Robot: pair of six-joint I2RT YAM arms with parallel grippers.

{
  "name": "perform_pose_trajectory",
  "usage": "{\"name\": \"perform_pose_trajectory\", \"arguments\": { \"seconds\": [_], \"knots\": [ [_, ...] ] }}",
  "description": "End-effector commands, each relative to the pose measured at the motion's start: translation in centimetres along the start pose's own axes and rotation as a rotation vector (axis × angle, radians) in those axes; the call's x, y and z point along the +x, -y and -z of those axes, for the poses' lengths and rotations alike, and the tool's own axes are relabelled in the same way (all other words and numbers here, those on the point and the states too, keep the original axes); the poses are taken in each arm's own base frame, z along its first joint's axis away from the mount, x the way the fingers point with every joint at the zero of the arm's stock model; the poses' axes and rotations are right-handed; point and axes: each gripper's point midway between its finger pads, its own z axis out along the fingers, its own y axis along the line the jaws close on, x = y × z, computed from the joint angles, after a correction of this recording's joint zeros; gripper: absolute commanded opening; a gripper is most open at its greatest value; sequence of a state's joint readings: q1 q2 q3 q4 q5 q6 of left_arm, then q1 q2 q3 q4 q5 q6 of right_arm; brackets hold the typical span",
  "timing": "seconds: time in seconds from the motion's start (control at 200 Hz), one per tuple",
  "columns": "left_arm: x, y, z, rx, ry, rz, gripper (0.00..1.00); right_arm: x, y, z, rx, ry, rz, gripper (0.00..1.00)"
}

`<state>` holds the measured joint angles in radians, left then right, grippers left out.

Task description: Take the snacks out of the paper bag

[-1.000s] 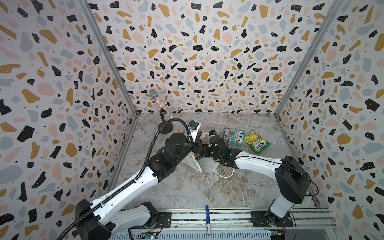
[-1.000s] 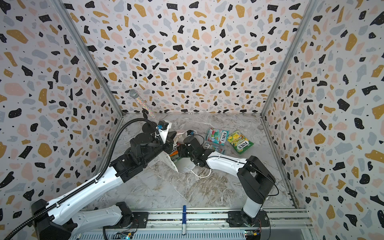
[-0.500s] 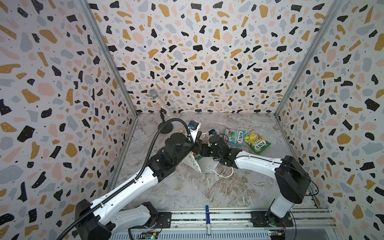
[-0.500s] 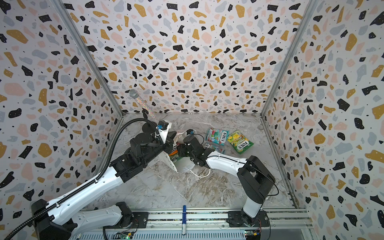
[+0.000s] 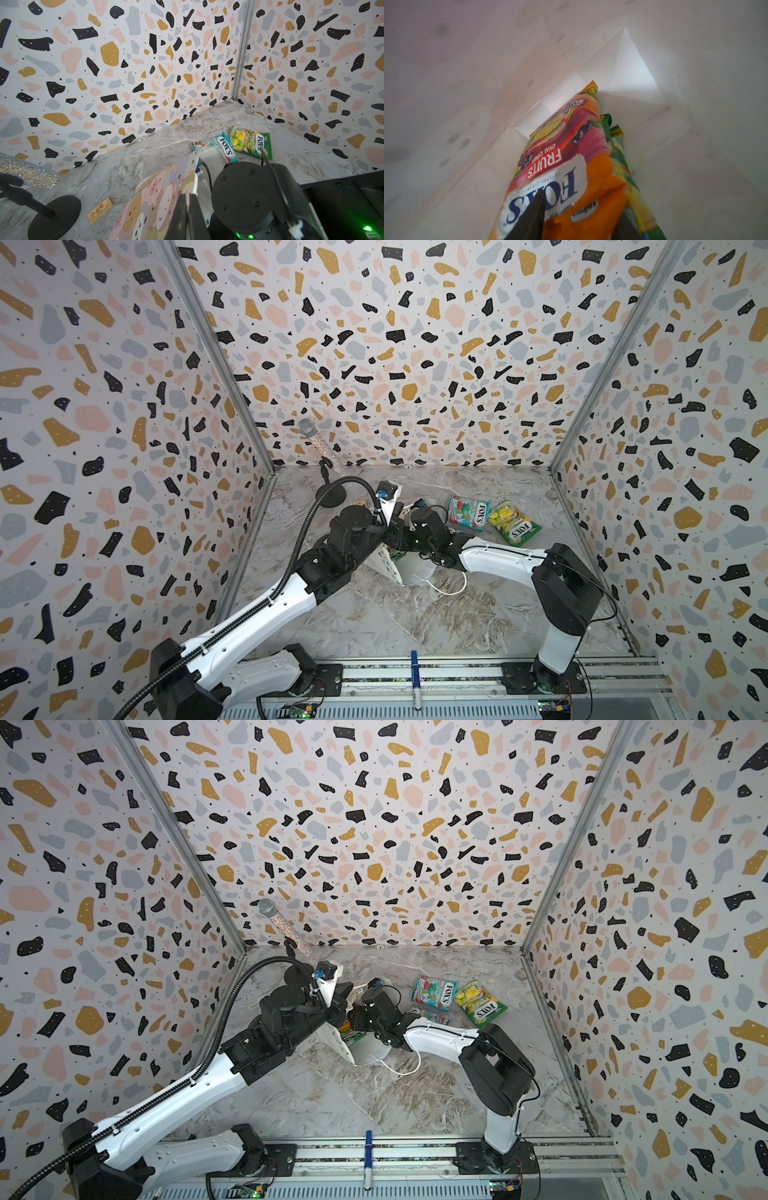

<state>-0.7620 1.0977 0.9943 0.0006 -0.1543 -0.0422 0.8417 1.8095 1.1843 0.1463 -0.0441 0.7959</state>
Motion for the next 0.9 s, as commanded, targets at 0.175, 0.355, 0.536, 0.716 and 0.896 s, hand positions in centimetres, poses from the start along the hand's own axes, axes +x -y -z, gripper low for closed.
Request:
{"name": "perform_pose_trajectory", "arguments": {
  "seconds": [0.175, 0.355, 0.536, 0.716, 0.896],
  "knots": [
    [-1.5, -0.4, 0.5, -0.016, 0.055, 0.016, 0.00, -1.8, -2.2, 1.0, -0.074, 0.044, 0.000, 0.05],
    [-1.3, -0.9, 0.3, -0.049, 0.049, 0.017, 0.00, -2.3, -3.4, 4.2, -0.138, 0.081, 0.042, 0.00],
    [-1.0, -1.2, 0.1, -0.066, 0.036, 0.015, 0.00, -2.4, -4.1, 7.2, -0.170, 0.087, 0.094, 0.00],
    [-0.9, -1.3, 0.1, -0.073, 0.034, 0.018, 0.00, -2.2, -4.6, 10.0, -0.193, 0.075, 0.148, 0.00],
    [-0.9, -1.3, 0.0, -0.075, 0.033, 0.019, 0.00, -2.4, -4.8, 13.4, -0.183, 0.088, 0.213, 0.00]
  ]
}}
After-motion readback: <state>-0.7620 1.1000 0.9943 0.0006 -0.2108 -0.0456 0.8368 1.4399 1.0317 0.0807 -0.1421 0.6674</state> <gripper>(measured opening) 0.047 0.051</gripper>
